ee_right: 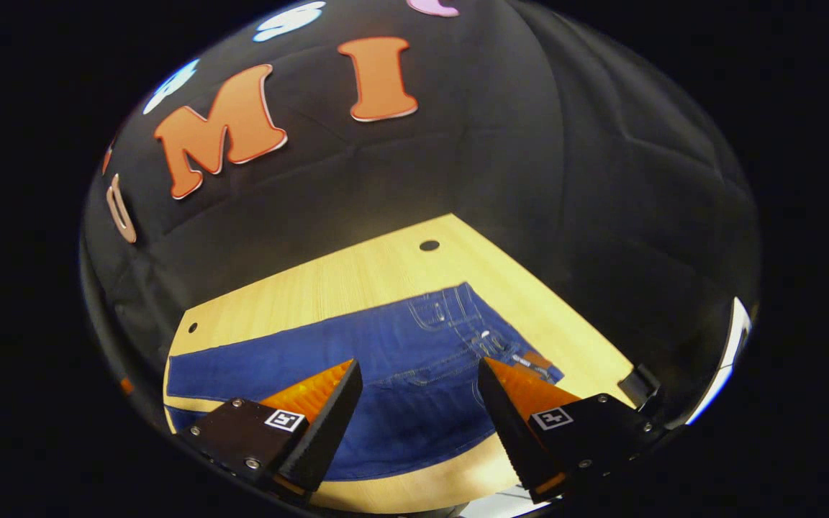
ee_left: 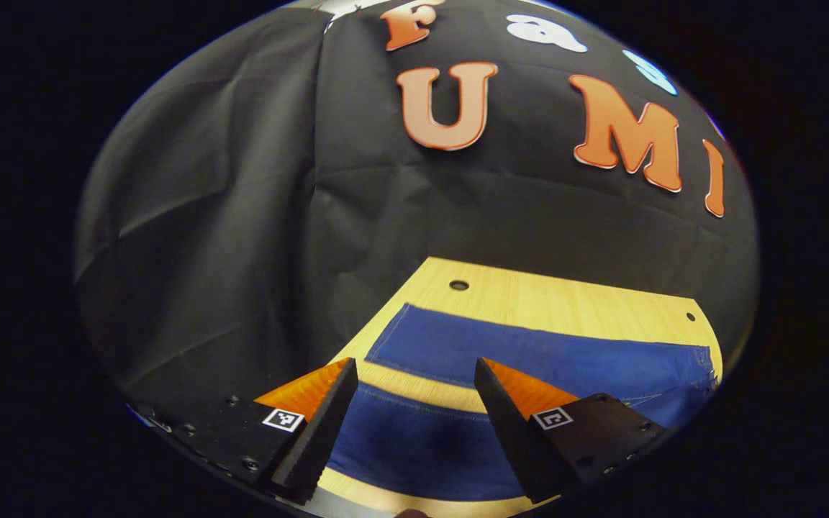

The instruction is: Grasp the waist and the cuffs of the jeans and fold them to make the two legs overlap; first hold the waist and fold one-third of the jeans toward the cuffs, then hold the cuffs and fold the remaining one-third in the same direction to finish folding.

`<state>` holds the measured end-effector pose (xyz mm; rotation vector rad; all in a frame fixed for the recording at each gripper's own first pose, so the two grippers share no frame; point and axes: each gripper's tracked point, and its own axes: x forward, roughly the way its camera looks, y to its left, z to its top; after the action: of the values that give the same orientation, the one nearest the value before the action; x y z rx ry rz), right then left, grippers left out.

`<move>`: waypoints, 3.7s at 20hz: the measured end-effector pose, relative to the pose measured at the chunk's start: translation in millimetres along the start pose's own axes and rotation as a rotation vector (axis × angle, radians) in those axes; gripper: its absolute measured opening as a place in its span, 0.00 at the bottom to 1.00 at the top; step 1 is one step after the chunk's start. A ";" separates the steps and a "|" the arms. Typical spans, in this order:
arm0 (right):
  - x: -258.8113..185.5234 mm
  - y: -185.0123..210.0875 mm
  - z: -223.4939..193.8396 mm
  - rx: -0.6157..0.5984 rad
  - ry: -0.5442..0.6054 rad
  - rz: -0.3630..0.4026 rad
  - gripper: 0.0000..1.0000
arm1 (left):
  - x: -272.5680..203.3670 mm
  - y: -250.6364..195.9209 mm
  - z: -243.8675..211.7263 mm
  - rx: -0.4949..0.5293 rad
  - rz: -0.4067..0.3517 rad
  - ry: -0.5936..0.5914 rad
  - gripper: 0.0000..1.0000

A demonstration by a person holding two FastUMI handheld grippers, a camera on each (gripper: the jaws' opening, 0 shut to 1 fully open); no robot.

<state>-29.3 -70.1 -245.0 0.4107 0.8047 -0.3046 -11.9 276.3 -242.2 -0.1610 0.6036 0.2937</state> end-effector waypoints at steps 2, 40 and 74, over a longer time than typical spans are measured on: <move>6.0 -10.9 -7.9 0.043 0.042 -0.007 0.99 | 4.3 16.7 -19.2 -0.063 0.005 0.068 0.99; 45.6 -42.0 -68.9 0.480 0.279 -0.057 0.98 | 121.9 67.0 -160.6 -0.992 -0.174 0.442 0.48; 96.6 -78.0 -57.8 0.693 0.400 0.031 0.08 | 101.7 37.2 -50.6 -0.650 -0.185 0.329 0.01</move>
<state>-34.5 -122.2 -371.5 1.1590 1.0717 -0.4799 29.0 322.5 -344.6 -0.8994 0.7963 0.2776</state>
